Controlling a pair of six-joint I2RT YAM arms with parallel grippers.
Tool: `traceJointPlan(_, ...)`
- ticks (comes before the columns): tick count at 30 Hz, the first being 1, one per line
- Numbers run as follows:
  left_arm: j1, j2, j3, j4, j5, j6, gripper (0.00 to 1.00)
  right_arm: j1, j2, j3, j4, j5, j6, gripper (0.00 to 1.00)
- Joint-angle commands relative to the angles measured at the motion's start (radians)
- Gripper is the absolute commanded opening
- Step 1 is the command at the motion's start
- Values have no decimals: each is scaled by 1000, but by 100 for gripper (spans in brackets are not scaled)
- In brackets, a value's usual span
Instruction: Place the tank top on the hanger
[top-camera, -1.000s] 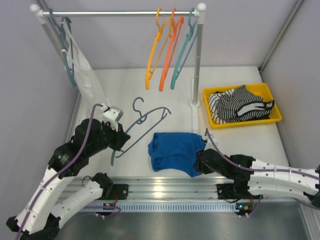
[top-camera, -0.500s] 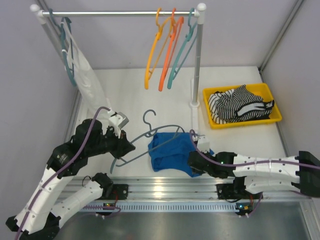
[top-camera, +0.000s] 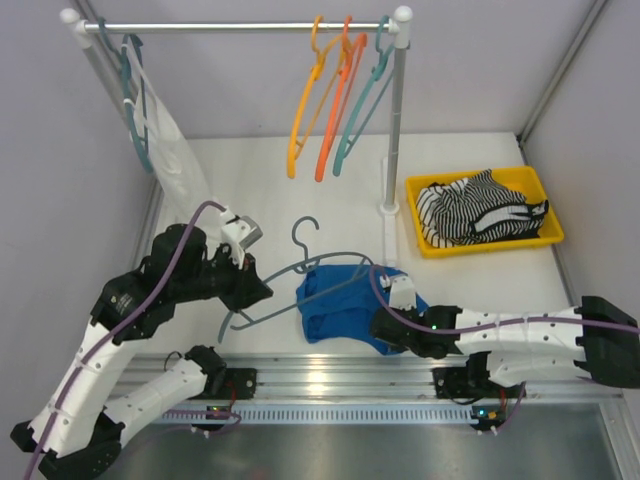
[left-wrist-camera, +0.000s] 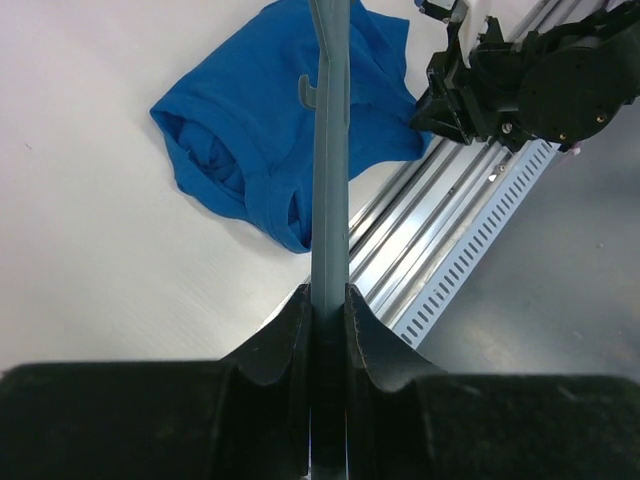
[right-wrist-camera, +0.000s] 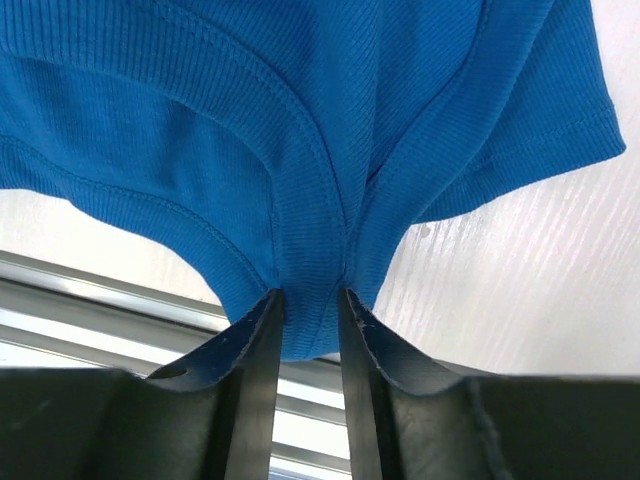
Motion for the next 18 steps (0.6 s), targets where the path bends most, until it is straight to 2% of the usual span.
traceJointPlan(1,-3,33,51,-27,50,10,0,19,-12,17,-18,36,25,26)
traceJointPlan(7,-42,66,83,-56,30,16,0,-9,-58,6,-31,47,22,6)
traceJointPlan(12,-69,90,88,-67,15,19,0,-43,-107,-4,-41,44,4,0)
traceJointPlan(18,-114,105,74,-67,41,23,0,-141,-190,-21,-38,14,-50,0)
